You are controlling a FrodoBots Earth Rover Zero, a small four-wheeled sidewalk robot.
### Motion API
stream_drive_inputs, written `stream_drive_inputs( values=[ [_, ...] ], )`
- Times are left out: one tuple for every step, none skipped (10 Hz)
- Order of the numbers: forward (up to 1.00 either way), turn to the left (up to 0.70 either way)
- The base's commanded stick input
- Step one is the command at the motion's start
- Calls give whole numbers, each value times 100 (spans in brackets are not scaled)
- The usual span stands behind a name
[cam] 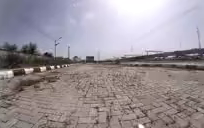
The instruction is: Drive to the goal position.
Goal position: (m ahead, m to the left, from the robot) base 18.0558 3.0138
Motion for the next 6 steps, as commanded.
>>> stream_drive_inputs(
  values=[
    [100, 0],
    [100, 0],
    [100, 10],
    [100, 16],
    [100, 21],
    [100, 21]
  ],
)
